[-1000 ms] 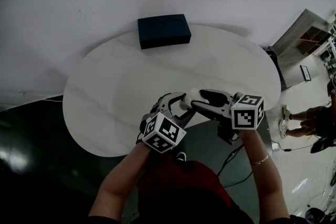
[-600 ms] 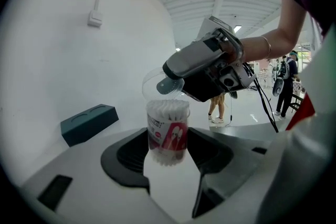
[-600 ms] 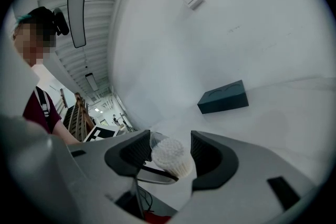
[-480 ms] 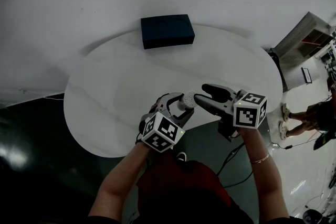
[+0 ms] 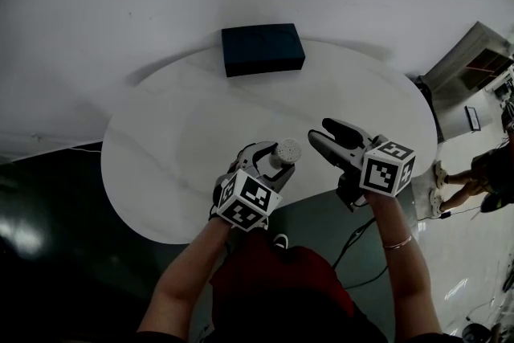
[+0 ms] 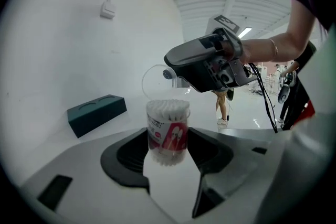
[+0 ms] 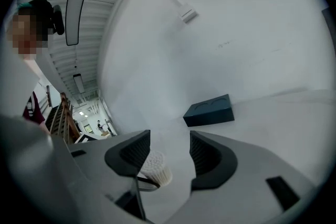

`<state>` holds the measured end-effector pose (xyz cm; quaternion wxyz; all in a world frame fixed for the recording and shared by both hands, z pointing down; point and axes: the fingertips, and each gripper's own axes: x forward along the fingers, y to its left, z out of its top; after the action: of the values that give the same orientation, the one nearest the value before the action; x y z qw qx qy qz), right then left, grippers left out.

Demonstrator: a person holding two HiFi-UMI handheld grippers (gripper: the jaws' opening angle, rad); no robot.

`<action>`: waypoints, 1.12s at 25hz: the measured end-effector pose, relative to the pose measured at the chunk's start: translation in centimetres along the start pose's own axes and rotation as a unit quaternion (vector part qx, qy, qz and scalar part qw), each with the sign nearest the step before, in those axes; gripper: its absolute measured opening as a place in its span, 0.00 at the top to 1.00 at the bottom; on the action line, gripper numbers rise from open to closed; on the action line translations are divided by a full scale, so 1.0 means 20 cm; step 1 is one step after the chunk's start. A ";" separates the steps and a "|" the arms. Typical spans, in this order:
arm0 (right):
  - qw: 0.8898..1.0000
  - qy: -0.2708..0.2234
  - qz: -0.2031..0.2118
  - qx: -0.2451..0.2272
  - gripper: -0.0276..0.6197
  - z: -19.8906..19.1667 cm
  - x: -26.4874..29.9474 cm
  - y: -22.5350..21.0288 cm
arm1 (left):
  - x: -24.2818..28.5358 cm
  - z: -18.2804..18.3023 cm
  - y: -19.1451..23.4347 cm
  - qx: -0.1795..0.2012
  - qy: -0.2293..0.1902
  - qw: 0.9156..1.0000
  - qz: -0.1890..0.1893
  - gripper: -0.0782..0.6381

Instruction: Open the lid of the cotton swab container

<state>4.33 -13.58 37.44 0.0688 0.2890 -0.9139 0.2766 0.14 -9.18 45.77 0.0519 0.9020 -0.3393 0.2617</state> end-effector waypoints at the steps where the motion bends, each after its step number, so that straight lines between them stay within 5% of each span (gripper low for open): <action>1: 1.000 -0.003 -0.002 0.003 0.58 0.00 0.00 -0.01 | 0.00 -0.01 0.02 -0.004 0.002 1.000 0.003 0.54; 28: 0.997 0.016 -0.067 -0.025 0.65 -0.20 0.20 -0.19 | 0.15 -0.03 0.49 -0.110 0.010 0.991 0.075 0.54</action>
<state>3.05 -15.88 43.58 0.1089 0.3434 -0.8980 0.2527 -4.48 -18.22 46.94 0.1338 0.8602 -0.4324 0.2347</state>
